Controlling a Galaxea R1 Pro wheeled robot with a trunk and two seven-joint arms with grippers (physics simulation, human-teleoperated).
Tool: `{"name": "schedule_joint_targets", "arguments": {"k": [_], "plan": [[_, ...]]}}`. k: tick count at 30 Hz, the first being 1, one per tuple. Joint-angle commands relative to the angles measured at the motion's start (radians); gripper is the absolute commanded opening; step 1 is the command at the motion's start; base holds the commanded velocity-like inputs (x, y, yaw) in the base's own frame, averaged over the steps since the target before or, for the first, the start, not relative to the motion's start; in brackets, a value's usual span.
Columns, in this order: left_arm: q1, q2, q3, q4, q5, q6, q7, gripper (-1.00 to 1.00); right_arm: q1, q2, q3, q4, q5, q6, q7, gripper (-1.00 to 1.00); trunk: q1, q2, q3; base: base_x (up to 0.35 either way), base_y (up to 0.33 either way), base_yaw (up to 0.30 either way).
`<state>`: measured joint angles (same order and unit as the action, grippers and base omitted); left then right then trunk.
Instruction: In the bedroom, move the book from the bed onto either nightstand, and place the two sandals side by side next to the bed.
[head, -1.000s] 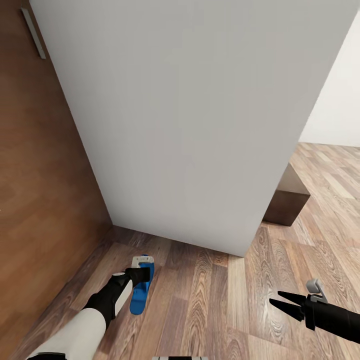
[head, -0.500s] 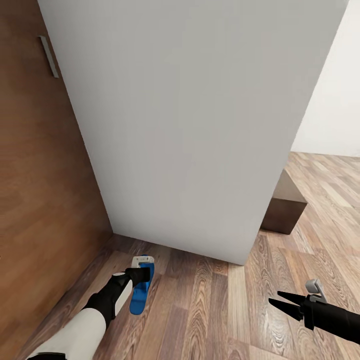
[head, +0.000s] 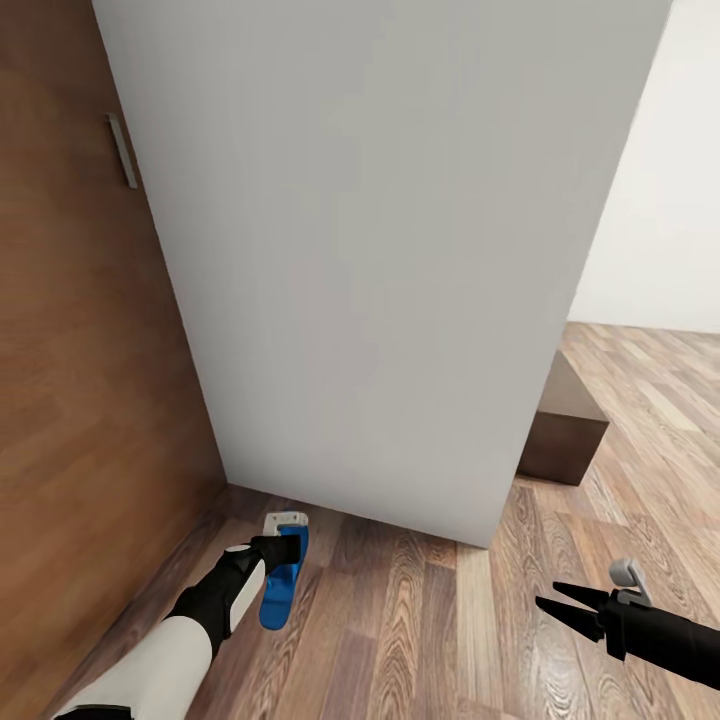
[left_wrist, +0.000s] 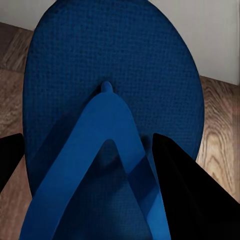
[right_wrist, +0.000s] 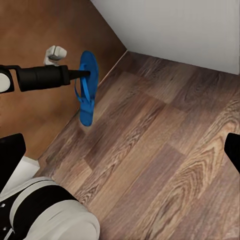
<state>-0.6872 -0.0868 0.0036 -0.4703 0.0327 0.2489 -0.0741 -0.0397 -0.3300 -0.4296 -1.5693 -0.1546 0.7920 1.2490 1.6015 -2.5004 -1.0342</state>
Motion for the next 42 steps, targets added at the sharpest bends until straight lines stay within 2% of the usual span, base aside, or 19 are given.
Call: {"name": "schedule_joint_targets", "arguments": {"k": [1,3,12,19,24,35,42], "plan": [[0.000,0.000,0.001,-0.001,0.001,0.006,-0.003,-1.00,-0.001,0.000,-0.001,0.000,-0.003,0.006,0.001,1.00,-0.001,0.000,0.003,0.000,0.000,0.000],[0.000,0.000,0.001,-0.001,0.000,0.006,-0.003,-1.00,-0.001,0.000,0.000,0.000,-0.003,0.006,0.001,1.00,-0.001,0.000,0.011,0.000,0.000,0.000],[0.000,-0.001,0.001,-0.001,0.000,0.006,-0.001,-1.00,-0.001,0.001,0.000,0.000,-0.003,0.006,0.001,1.00,-0.036,0.063,0.039,0.000,0.000,0.000],[0.000,-0.001,0.001,-0.001,0.000,0.006,-0.001,-1.00,-0.001,0.010,0.043,0.000,0.000,0.006,0.001,1.00,-0.063,0.112,0.061,0.000,0.000,0.000],[0.000,-0.001,0.001,-0.001,0.000,0.006,-0.001,-1.00,-0.001,0.013,0.052,0.000,0.001,0.006,0.001,1.00,-0.082,0.147,0.077,0.000,0.000,0.000],[0.000,-0.001,0.001,-0.001,0.001,0.006,-0.001,-1.00,-0.001,0.014,0.055,0.000,0.001,0.005,0.001,1.00,-0.124,0.224,0.111,0.000,0.000,-0.005],[0.000,-0.001,0.001,-0.001,0.001,0.006,-0.001,-1.00,-0.001,0.014,0.056,0.000,0.001,0.005,0.001,1.00,-0.151,0.273,0.133,0.000,0.000,-0.130]]}}
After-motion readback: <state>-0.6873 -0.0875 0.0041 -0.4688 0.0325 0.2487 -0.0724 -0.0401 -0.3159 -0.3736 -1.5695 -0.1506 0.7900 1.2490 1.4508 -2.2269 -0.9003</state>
